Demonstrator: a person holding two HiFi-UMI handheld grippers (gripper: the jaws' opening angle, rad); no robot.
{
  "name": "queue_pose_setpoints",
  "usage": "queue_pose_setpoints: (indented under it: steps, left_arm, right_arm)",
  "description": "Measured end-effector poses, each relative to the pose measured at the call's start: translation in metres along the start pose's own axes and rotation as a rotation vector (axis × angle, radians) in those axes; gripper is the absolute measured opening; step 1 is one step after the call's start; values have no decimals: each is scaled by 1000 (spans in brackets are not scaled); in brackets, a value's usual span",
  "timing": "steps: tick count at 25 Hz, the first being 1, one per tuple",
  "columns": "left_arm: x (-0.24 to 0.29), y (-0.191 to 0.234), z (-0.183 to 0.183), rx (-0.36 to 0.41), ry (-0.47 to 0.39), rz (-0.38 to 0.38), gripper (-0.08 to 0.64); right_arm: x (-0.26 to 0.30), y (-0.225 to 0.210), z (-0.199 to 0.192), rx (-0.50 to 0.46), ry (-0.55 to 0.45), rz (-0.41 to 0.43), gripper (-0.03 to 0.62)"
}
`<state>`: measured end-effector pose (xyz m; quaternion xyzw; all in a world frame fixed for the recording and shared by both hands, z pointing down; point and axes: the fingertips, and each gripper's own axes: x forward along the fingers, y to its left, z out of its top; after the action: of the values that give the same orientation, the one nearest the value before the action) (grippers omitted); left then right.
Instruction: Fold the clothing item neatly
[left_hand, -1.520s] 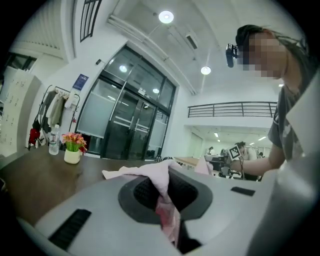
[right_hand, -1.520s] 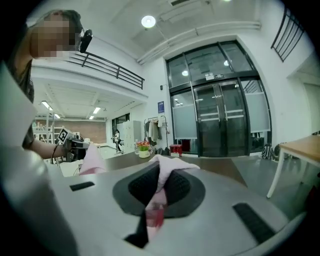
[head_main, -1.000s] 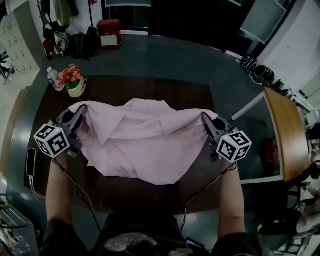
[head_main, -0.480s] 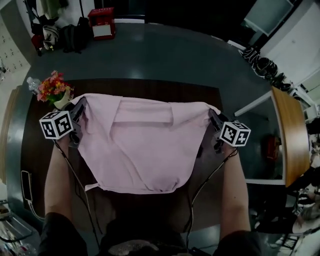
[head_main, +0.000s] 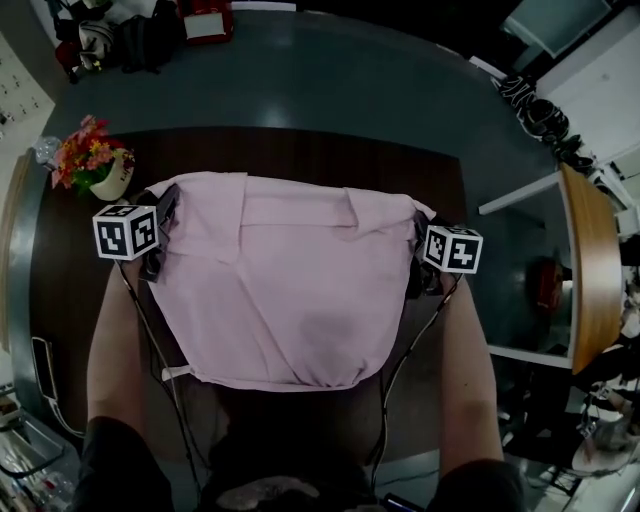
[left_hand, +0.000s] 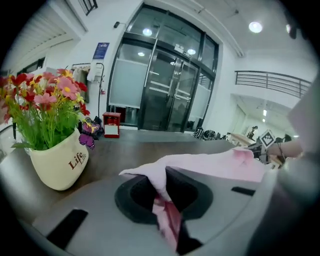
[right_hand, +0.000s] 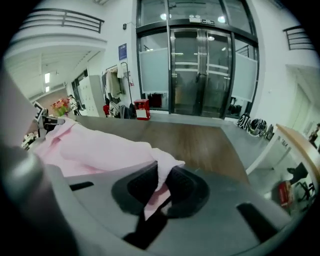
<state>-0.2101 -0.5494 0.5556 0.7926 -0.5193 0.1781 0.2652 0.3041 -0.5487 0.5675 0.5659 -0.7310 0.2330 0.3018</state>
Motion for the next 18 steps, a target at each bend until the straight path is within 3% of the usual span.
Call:
queue_pose_setpoints:
  steps: [4, 8, 13, 18]
  left_arm:
    - [-3, -2, -2, 72, 5, 23, 56]
    - [-6, -5, -11, 153, 59, 38, 308]
    - [-34, 1, -21, 123, 68, 56, 336]
    - [-86, -36, -27, 121, -30, 71, 336]
  right_arm:
    - [-4, 0, 4, -13, -40, -24, 67]
    - [-12, 4, 0, -4, -40, -34, 167]
    - [-35, 6, -4, 103, -96, -58, 175]
    - [-92, 22, 2, 160, -266, -67, 173]
